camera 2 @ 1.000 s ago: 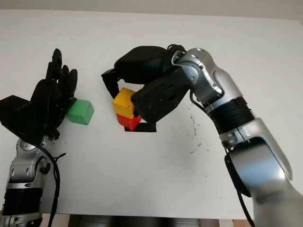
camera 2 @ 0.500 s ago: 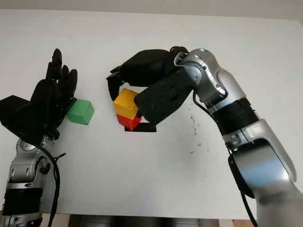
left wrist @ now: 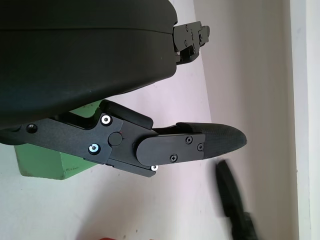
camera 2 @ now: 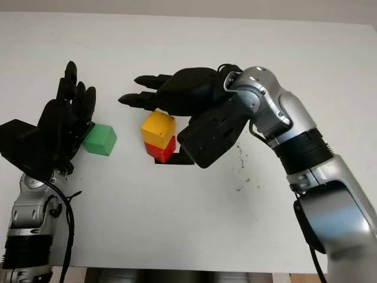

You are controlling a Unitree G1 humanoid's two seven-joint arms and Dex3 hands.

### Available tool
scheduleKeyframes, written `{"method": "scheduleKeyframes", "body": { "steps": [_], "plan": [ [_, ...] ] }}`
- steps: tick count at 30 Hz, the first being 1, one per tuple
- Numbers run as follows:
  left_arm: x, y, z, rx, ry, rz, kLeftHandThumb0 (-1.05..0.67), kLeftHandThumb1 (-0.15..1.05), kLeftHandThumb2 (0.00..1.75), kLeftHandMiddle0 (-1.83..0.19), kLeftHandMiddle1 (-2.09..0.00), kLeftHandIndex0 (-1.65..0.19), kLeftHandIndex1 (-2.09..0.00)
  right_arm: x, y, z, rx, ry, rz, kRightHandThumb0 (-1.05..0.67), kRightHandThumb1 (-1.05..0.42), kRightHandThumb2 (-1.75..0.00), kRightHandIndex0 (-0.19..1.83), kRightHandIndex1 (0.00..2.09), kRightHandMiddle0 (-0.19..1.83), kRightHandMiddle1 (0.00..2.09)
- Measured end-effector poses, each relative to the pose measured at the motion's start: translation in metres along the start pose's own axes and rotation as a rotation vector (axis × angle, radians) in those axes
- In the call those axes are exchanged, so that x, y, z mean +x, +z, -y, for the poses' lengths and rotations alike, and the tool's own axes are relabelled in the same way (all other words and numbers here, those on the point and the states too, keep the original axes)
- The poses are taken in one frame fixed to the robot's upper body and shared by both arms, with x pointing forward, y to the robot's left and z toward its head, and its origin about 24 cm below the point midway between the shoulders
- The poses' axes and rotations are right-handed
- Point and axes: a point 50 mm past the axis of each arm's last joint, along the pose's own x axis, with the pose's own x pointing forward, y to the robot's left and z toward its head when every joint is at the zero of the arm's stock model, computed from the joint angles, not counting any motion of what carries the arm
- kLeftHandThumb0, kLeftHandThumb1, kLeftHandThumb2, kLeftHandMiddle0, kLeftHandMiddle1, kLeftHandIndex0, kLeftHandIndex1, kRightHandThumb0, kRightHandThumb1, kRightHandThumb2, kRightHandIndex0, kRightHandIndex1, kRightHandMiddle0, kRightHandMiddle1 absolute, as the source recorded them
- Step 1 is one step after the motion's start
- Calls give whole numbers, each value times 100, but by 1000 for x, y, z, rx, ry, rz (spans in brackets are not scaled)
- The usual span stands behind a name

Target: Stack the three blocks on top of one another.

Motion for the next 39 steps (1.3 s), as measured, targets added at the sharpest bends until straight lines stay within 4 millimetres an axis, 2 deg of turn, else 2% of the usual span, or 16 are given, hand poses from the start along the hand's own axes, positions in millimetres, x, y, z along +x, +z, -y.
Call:
{"method": "scheduleKeyframes", "body": {
  "steps": [4, 7, 11, 17, 23, 28, 30, 32, 34, 36, 39],
  "plan": [
    [-1, 1, -4, -4, 1, 7, -71, 105, 47, 19, 0, 19, -5, -23, -1, 27, 133, -240, 27, -92, -105, -51, -19, 0, -19, 0],
    [-1, 2, -7, -6, 5, 8, -72, 105, 44, 19, 0, 17, -5, -37, -12, 28, 211, -405, -27, -88, -105, -65, -19, 0, -18, 1],
    [-1, 3, -11, 3, 10, 7, -71, 105, 41, 18, -3, 14, -7, -47, -37, 8, 374, -559, -142, -87, -105, -70, -19, 2, -16, 2],
    [-1, 5, -13, 3, 6, 11, -70, 105, 39, 15, -5, 12, -7, -50, -63, -30, 565, -643, -292, -79, -105, -74, -12, 6, -4, 9],
    [-2, 10, -19, 37, 21, 35, -68, 105, 36, 8, -8, 8, -9, -56, -76, -55, 806, -681, -403, -77, -105, -75, -17, 3, -16, 3],
    [-2, 16, -26, 117, 31, 41, -71, 105, 30, 0, -9, 3, -10, -55, -76, -81, 960, -715, -491, -74, -105, -77, -19, 1, -19, 1],
    [-2, 17, -28, 143, 32, 43, -70, 105, 25, -18, -12, -11, -15, -53, -75, -86, 1031, -747, -487, -73, -105, -76, -19, 0, -19, 0],
    [-3, 21, -31, 205, 40, 70, -66, 105, 23, -34, -16, -25, -21, -53, -75, -88, 1069, -774, -492, -72, -105, -76, -19, 0, -19, 0],
    [-4, 26, -35, 277, 47, 97, -64, 105, 22, -39, -17, -31, -24, -54, -75, -89, 1076, -790, -500, -71, -105, -76, -19, 0, -19, 0],
    [-6, 33, -42, 387, 18, 127, -65, 105, 18, -25, -9, -32, -23, -56, -75, -88, 1073, -805, -506, -70, -105, -76, -19, 0, -19, 0],
    [-9, 53, -54, 694, -112, 112, -74, 104, 11, -5, -4, -31, -16, -60, -77, -90, 1079, -827, -520, -73, -105, -75, -19, 0, -19, 0]
  ]
}}
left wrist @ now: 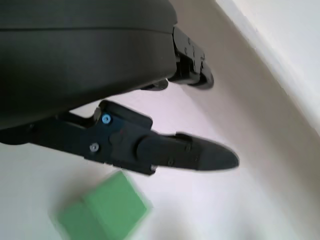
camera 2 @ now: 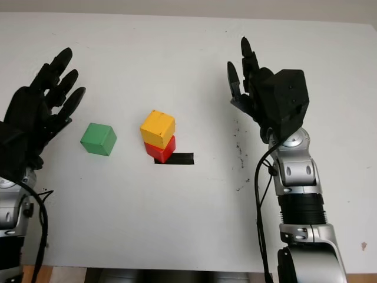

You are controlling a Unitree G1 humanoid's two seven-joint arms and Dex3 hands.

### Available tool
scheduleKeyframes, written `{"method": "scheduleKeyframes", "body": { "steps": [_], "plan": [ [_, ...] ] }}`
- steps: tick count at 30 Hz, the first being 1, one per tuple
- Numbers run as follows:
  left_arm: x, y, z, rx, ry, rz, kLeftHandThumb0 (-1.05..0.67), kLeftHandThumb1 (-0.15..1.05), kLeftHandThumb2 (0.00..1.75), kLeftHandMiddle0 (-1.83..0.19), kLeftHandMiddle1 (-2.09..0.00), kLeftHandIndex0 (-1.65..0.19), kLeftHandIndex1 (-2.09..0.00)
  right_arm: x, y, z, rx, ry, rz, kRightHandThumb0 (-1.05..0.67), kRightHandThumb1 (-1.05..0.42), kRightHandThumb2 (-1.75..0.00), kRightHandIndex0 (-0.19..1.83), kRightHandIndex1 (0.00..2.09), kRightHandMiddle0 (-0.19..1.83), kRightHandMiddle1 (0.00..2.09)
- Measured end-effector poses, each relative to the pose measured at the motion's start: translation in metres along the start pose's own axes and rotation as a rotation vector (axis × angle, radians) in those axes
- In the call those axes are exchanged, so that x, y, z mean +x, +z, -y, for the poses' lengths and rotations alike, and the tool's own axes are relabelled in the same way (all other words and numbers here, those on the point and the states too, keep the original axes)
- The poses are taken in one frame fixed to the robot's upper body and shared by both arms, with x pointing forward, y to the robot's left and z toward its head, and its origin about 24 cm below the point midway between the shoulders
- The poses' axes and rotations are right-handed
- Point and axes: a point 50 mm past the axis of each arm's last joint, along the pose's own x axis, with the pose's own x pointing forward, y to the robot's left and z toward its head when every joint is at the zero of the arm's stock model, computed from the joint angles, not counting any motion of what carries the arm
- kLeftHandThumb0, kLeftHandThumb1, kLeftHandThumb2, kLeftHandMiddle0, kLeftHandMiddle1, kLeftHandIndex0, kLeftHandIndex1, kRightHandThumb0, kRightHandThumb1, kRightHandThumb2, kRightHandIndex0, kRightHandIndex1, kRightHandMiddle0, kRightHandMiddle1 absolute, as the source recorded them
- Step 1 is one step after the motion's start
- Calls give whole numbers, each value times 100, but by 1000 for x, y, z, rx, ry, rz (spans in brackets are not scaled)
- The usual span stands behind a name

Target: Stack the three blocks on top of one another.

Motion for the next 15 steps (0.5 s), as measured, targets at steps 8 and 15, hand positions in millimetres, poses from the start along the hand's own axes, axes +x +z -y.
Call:
{"method": "scheduleKeyframes", "body": {
  "steps": [8, 15],
  "plan": [
    [6, 32, -34, 547, -265, -5, -83, 95, 4, 1, -4, -38, -8, -2, 1, 2, 84, -52, 21, -76, -105, -71, -16, 3, -17, 2],
    [14, 28, -20, 599, -395, -31, -84, 96, 5, 9, -3, -32, -5, -2, 1, 0, 101, -67, 24, -77, -105, -71, -14, 4, -15, 4]
  ]
}}
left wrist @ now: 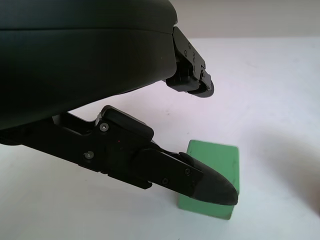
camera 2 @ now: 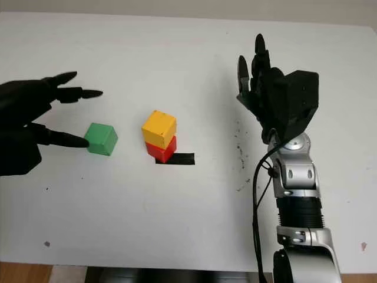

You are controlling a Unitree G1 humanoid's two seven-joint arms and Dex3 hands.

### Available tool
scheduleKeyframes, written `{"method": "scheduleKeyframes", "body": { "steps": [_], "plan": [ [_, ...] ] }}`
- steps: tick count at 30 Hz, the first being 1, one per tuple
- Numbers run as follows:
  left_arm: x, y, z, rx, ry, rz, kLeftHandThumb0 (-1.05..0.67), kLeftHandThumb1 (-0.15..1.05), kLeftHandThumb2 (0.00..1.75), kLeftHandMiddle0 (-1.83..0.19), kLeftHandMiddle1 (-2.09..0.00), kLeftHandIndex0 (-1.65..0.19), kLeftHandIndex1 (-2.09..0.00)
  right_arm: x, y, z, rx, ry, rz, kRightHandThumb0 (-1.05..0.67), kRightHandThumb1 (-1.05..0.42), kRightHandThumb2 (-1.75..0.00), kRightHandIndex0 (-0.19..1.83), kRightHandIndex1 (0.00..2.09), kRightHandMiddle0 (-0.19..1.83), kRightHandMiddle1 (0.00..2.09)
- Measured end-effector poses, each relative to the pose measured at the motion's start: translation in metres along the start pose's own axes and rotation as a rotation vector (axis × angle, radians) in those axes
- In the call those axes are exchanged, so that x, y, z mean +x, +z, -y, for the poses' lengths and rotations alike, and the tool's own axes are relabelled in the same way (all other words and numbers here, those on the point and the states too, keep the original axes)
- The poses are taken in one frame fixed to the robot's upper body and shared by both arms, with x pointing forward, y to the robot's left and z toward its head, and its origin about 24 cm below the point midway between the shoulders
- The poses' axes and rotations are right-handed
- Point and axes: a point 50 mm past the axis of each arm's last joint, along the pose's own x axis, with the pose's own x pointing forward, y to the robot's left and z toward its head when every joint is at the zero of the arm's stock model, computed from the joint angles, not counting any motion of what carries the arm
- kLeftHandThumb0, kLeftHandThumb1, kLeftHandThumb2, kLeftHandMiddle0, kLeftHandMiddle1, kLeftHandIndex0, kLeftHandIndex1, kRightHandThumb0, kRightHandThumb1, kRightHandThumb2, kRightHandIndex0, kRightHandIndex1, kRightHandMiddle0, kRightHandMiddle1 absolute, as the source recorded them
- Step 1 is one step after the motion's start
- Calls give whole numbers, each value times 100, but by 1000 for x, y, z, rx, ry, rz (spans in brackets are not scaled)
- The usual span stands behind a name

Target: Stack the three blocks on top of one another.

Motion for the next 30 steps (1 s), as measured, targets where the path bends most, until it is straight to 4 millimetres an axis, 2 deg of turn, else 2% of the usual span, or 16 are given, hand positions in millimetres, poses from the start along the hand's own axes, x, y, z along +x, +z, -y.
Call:
{"method": "scheduleKeyframes", "body": {
  "steps": [5, 16, 30],
  "plan": [
    [5, 4, 8, 80, -24, -16, -82, 93, 4, 9, -4, -34, -6, 0, 1, -1, 2, -5, 12, -76, -105, -72, -15, 4, -15, 4],
    [14, 11, 22, 198, 74, 5, -79, 94, 5, 7, -6, -38, -7, 0, 1, -1, 5, -12, 14, -76, -105, -70, -14, 5, -16, 4],
    [13, 13, 33, 209, 61, 31, -76, 94, 5, -3, -7, -54, -20, 0, 1, -2, 9, -6, 21, -75, -105, -69, -14, 5, -17, 4]
  ]
}}
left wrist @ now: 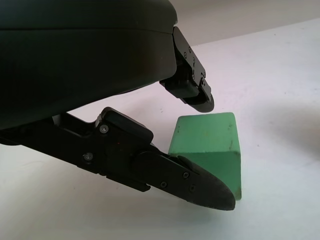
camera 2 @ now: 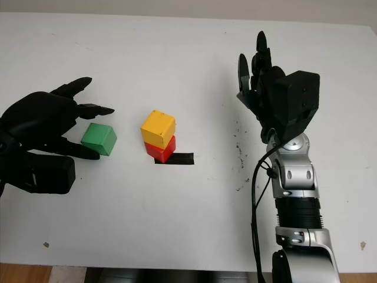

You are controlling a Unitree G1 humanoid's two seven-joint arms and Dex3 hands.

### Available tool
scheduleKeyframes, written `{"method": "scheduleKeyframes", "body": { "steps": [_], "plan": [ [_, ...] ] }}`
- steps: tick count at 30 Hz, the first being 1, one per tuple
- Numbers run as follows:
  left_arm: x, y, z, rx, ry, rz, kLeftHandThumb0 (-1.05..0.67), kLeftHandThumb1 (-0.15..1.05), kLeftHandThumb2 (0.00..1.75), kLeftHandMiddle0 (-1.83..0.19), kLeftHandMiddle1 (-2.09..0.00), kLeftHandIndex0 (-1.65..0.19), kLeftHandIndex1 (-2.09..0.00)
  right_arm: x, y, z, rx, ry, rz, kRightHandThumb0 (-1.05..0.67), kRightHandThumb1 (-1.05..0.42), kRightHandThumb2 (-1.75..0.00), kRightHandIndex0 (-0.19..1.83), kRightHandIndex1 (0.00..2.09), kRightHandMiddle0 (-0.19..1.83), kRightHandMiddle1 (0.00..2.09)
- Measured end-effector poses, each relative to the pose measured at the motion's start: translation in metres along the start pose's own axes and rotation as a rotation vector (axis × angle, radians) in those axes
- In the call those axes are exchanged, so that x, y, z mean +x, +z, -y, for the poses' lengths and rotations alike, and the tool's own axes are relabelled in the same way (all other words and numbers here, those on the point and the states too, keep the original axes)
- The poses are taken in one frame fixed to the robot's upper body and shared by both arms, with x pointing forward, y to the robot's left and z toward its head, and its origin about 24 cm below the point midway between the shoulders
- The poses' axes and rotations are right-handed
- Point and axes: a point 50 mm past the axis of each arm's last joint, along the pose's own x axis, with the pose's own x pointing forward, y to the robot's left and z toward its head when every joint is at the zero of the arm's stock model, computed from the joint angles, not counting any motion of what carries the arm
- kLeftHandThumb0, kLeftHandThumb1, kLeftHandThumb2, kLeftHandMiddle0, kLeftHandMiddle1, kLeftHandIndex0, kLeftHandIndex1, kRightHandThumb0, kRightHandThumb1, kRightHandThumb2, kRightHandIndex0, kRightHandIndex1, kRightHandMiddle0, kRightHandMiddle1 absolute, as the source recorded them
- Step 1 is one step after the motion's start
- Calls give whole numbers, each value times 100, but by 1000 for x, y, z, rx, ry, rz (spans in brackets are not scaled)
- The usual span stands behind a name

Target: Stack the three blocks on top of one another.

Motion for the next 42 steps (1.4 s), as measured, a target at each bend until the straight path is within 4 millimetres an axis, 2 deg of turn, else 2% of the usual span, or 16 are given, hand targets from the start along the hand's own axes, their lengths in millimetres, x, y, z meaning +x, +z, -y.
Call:
{"method": "scheduleKeyframes", "body": {
  "steps": [2, 3, 5, 10, 15, 19, 23, 29, 32, 36, 40, 42],
  "plan": [
    [0, 0, 2, 10, -5, 2, -76, 93, 5, -4, -6, -52, -25, 0, 0, 0, 1, -2, 0, -75, -105, -69, -14, 5, -17, 4],
    [0, 0, 3, 15, -9, -1, -76, 93, 5, -5, -6, -43, -44, 0, 0, 0, 1, -2, 0, -75, -105, -69, -15, 5, -18, 3],
    [0, -1, 4, 22, -14, -5, -76, 94, 6, -6, -6, -32, -69, 0, 0, -1, 3, -1, -1, -75, -105, -69, -15, 5, -18, 3],
    [1, -1, 6, 43, -20, -14, -72, 96, 6, -16, -7, -32, -91, 0, -1, -2, 7, 2, -4, -76, -105, -68, -15, 5, -18, 4],
    [2, -1, 9, 42, 30, -1, -53, 102, 6, -27, -7, -39, -110, 0, -1, -3, 3, 7, -5, -76, -105, -68, -15, 5, -18, 4],
    [3, -3, 13, 38, 70, 18, -42, 104, 6, -34, -7, -36, -127, 0, -1, -3, 2, 4, -4, -76, -105, -67, -14, 5, -17, 4],
    [3, -4, 15, 42, 107, 35, -41, 105, 7, -37, -7, -27, -146, 0, -1, -3, 2, 6, -4, -74, -105, -67, -15, 5, -18, 4],
    [3, -6, 17, 72, 129, 33, -44, 105, 16, -34, -5, -17, -157, 0, -1, -4, 5, 14, -4, -68, -105, -68, -16, 4, -19, 3],
    [3, -6, 16, 35, 124, 40, -42, 105, 20, -32, -4, -14, -154, 0, -1, -5, 13, 17, -3, -64, -105, -68, -16, 5, -19, 3],
    [1, -9, 11, -119, 115, 51, -43, 105, 25, -28, -3, -14, -152, 0, -1, -6, 29, 18, -3, -62, -105, -66, -15, 6, -16, 4],
    [-2, -12, 2, -327, 122, 82, -45, 105, 26, -27, -4, -15, -166, 0, -2, -8, 37, 14, 0, -60, -105, -63, -13, 6, -15, 5],
    [-3, -13, -2, -402, 128, 104, -46, 105, 26, -28, -5, -17, -166, 0, -1, -9, 35, 14, 8, -59, -105, -62, -13, 6, -15, 5]
  ]
}}
